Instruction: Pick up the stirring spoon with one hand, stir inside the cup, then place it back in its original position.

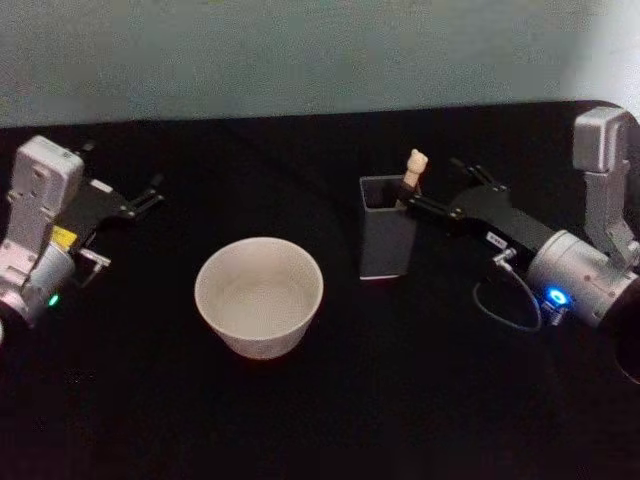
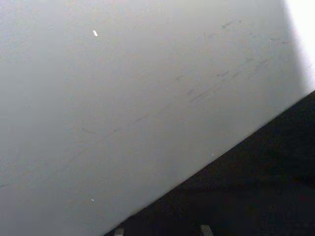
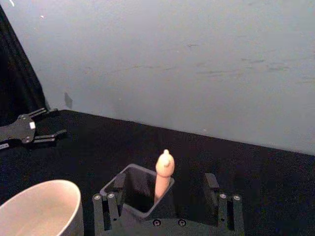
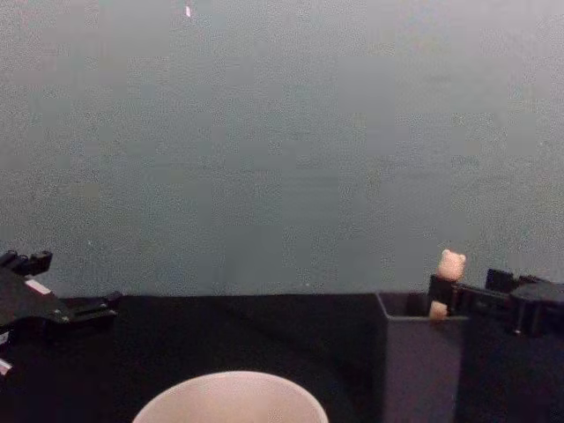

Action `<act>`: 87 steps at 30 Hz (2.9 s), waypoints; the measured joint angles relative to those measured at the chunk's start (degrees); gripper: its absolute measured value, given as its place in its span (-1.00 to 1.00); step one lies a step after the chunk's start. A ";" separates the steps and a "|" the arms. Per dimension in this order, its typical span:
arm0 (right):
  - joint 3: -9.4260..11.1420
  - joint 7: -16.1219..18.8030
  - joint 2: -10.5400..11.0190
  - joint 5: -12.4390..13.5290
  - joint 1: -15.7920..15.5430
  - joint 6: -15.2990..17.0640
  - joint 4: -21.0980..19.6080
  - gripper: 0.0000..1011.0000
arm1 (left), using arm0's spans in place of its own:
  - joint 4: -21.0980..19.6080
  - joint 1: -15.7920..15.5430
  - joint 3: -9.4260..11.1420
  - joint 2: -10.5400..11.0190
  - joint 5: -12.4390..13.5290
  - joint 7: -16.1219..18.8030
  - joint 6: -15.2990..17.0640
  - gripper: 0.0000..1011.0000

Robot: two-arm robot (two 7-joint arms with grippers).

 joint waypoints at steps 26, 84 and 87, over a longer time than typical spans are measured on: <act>-1.80 1.64 -4.31 -1.02 6.29 -0.58 7.64 0.98 | 0.00 0.00 0.00 0.00 0.00 0.00 0.00 0.98; -1.88 1.88 -3.25 -1.62 5.89 -0.57 4.46 -0.62 | 0.00 0.00 0.00 0.00 0.00 0.00 0.00 0.98; -2.06 1.74 -2.93 -2.32 5.80 -0.60 3.54 -0.62 | 0.00 0.00 0.00 0.00 0.00 0.00 0.00 0.98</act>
